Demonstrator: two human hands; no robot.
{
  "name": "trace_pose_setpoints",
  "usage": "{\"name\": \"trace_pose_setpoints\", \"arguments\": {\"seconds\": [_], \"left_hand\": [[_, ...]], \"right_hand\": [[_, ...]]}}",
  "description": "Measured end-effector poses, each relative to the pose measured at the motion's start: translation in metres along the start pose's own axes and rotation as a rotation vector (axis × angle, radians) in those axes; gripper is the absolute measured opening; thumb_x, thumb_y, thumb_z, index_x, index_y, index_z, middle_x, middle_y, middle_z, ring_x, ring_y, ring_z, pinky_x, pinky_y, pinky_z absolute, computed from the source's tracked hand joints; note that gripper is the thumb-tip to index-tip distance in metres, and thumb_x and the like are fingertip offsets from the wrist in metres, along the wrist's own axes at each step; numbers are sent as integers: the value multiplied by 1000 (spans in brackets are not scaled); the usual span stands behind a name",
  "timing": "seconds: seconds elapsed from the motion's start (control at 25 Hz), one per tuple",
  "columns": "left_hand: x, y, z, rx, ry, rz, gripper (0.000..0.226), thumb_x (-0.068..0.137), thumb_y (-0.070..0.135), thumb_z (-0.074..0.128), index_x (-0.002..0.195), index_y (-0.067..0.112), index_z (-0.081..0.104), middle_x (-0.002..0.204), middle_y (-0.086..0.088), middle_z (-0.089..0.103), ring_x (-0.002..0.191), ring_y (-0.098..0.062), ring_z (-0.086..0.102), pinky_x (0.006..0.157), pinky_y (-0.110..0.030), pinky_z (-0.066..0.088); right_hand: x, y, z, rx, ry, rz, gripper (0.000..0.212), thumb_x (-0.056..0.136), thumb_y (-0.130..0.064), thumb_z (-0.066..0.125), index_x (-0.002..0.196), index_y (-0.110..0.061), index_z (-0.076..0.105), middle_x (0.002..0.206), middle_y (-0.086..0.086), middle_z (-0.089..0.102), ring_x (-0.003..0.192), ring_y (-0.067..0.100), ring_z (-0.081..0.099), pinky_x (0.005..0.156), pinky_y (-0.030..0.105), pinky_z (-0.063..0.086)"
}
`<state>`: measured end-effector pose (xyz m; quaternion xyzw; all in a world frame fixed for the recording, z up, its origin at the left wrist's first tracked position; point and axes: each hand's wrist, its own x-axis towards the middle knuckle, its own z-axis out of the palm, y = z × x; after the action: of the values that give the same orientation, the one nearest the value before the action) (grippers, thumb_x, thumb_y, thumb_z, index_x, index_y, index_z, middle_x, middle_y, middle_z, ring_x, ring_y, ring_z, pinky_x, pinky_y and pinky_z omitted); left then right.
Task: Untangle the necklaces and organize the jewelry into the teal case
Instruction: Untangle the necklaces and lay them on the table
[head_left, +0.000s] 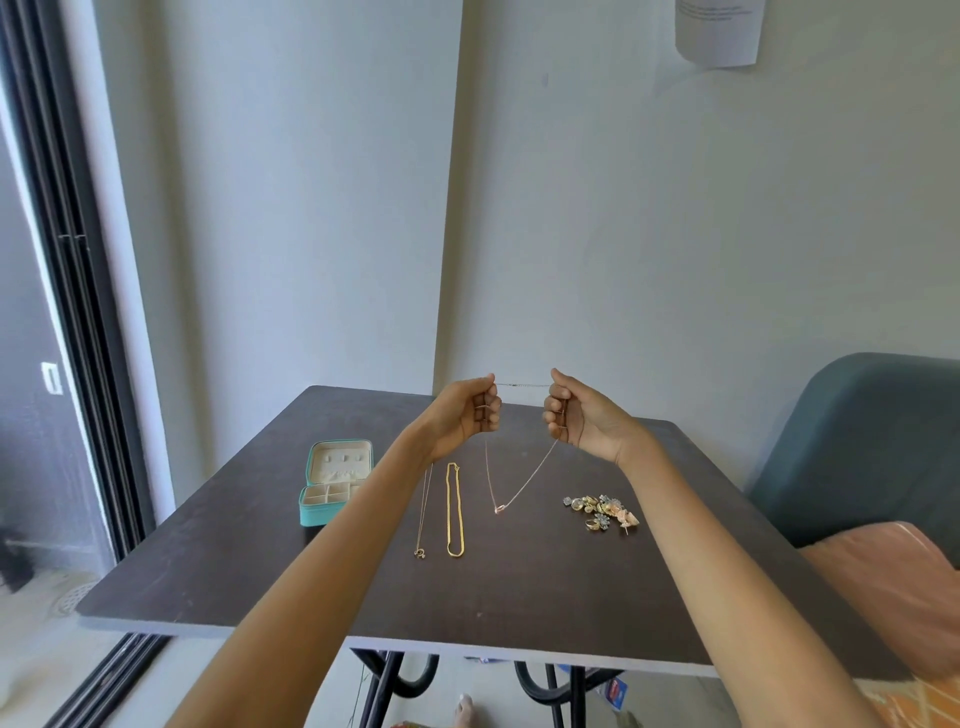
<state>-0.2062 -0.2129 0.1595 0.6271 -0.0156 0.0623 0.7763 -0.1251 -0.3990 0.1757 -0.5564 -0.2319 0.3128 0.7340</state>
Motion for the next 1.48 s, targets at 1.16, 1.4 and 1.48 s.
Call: {"name": "trace_pose_setpoints", "arguments": {"seconds": [1.16, 1.4, 1.48], "left_hand": [[54, -115, -29, 374, 176, -234, 25, 99, 20, 47, 80, 8, 59, 72, -6, 60, 55, -12, 60, 55, -20, 54], [93, -131, -38, 618, 253, -313, 19, 94, 18, 55, 83, 5, 61, 67, -4, 59, 51, -12, 57, 52, -21, 51], [105, -131, -39, 727, 273, -315, 17, 93, 18, 56, 86, 5, 64, 66, -3, 60, 51, -12, 56, 49, -20, 51]], "right_hand": [[71, 121, -61, -191, 377, 246, 35, 95, -30, 54, 67, -11, 48, 61, 6, 55, 56, 20, 61, 51, 28, 57], [105, 127, -69, -376, 391, 318, 29, 95, -25, 55, 73, -7, 50, 67, 11, 54, 60, 24, 59, 53, 30, 57], [115, 129, -72, -424, 412, 310, 27, 94, -23, 55, 74, -6, 51, 67, 11, 54, 57, 23, 58, 51, 29, 56]]}}
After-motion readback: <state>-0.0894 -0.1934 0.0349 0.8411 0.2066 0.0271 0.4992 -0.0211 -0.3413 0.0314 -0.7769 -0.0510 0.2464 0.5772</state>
